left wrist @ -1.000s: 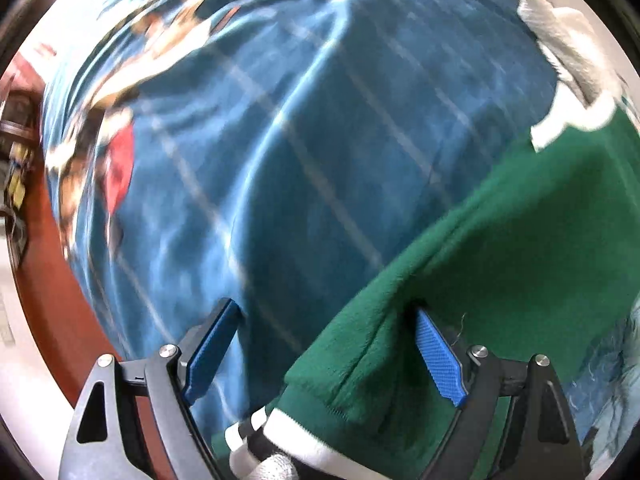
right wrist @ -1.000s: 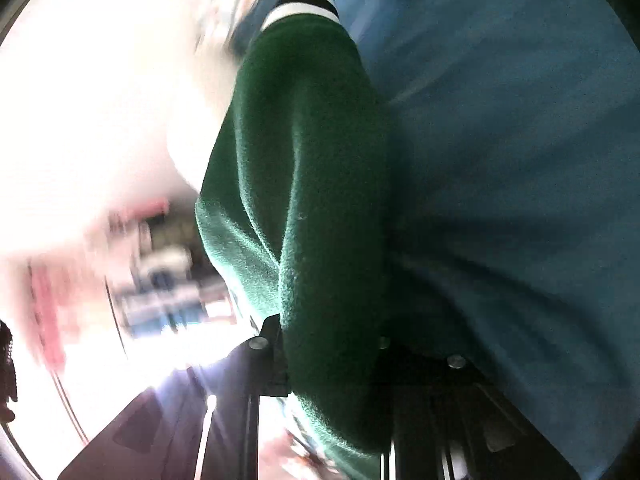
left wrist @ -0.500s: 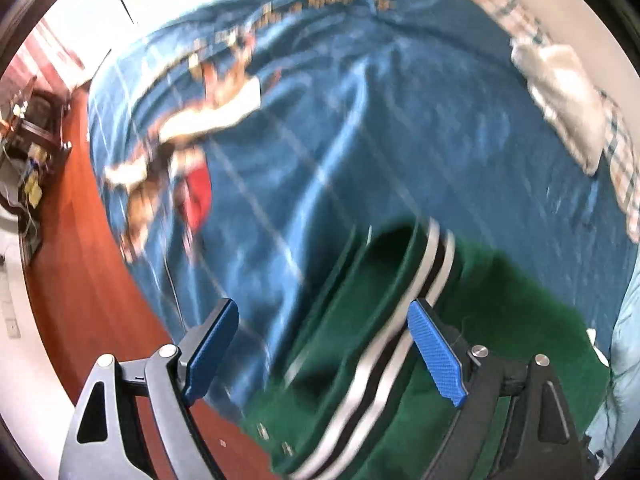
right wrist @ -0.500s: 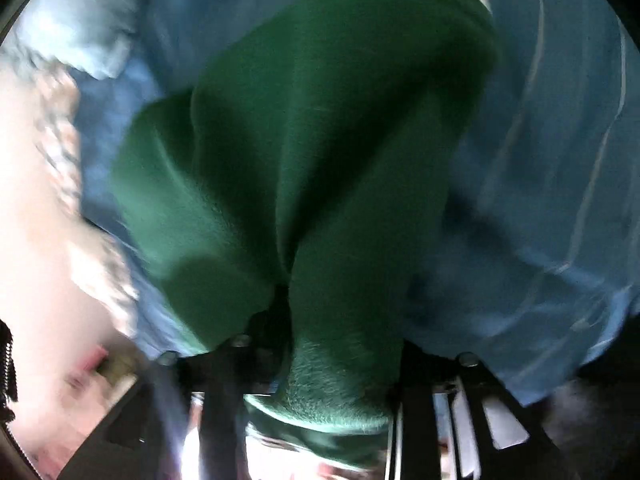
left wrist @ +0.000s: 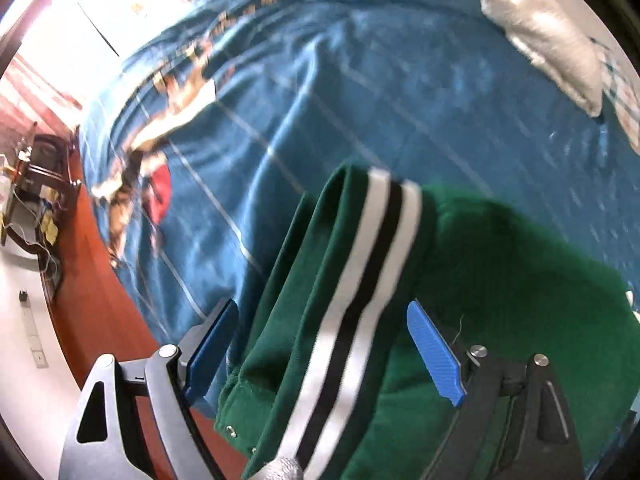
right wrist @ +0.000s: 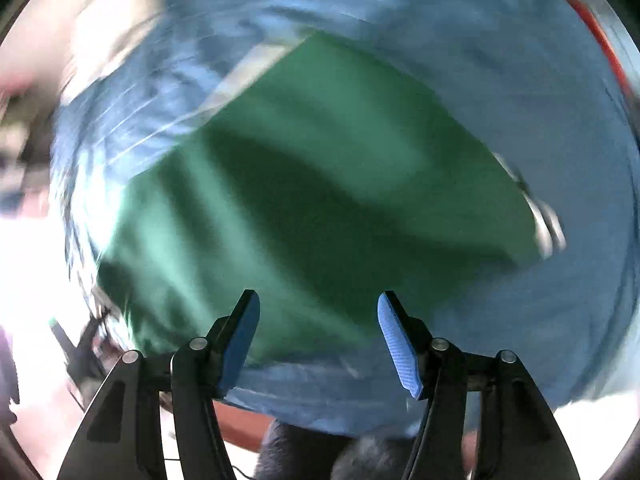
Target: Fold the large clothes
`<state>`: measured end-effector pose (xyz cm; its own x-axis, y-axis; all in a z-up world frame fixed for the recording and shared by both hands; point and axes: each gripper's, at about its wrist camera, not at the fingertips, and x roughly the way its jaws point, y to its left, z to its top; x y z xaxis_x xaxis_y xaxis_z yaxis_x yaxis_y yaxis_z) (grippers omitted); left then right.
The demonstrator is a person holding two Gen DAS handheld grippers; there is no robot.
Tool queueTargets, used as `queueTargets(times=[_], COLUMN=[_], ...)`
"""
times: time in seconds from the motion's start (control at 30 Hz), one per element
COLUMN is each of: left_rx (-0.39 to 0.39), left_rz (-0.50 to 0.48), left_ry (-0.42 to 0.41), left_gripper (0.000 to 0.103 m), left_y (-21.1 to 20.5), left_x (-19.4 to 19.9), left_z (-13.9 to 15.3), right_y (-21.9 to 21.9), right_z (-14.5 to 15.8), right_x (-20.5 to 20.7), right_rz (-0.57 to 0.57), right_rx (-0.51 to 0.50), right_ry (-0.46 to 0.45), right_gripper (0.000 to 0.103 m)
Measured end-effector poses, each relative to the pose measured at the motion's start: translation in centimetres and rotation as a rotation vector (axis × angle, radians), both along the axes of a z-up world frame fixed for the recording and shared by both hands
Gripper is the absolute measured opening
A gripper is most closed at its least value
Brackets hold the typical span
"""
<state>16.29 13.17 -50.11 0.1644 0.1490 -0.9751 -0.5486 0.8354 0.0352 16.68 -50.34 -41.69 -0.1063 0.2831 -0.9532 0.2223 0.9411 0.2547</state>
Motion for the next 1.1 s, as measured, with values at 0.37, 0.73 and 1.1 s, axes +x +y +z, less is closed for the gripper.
queueTargets(times=[0.37, 0.73, 1.1], left_rx=[0.020, 0.065, 0.052], left_rz=[-0.058, -0.146, -0.094], left_ry=[-0.021, 0.123, 0.136], left_gripper=[0.088, 0.089, 0.091], left_y=[-3.7, -6.2, -4.4], left_x=[2.9, 3.2, 3.2], left_z=[0.1, -5.7, -5.0], right_y=[1.1, 1.8, 3.3], right_z=[-7.7, -3.6, -10.2], right_x=[18.6, 21.1, 25.1], right_rz=[0.218, 0.185, 0.146], right_rx=[-0.129, -0.044, -0.125], right_ry=[-0.061, -0.236, -0.204], right_gripper=[0.078, 0.010, 0.011])
